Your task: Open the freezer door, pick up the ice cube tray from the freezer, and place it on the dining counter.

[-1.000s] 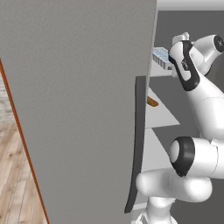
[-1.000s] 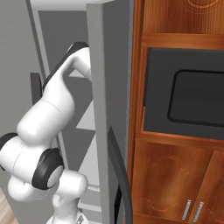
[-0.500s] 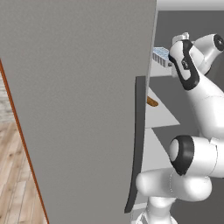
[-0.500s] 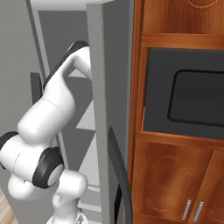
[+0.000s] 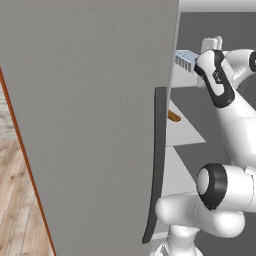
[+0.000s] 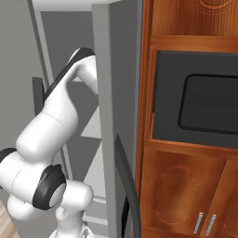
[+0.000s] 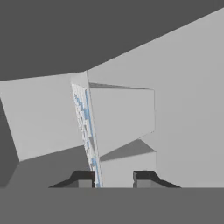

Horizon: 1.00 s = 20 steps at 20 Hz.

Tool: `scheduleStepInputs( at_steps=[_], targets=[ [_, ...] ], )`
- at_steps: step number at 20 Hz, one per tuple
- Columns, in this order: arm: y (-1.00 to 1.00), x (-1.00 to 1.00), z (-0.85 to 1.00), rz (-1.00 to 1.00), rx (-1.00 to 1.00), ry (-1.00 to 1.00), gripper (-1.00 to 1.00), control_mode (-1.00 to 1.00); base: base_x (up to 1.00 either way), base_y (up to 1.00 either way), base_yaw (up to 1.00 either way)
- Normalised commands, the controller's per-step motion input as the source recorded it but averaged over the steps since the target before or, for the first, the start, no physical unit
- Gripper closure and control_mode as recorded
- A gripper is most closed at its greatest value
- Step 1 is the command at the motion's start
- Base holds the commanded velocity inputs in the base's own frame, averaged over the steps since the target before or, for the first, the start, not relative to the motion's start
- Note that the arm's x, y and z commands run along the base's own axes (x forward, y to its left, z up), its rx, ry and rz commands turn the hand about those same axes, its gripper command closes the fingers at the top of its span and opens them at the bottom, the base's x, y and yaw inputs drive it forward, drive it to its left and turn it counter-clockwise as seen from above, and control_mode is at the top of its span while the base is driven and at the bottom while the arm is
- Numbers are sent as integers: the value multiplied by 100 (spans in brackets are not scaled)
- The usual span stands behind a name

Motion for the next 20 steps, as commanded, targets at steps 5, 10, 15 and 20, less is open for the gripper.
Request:
scheduleStepInputs(
  at_steps=[5,10,15,20],
  targets=[
    [22,-3,8,-4,0,-16,100,-100,0,0,0],
    [23,-22,36,-1,0,0,100,-100,0,0,0],
    [20,-81,26,0,0,2,100,-100,0,0,0],
    [6,-100,1,0,0,0,100,-100,0,0,0]
  ],
)
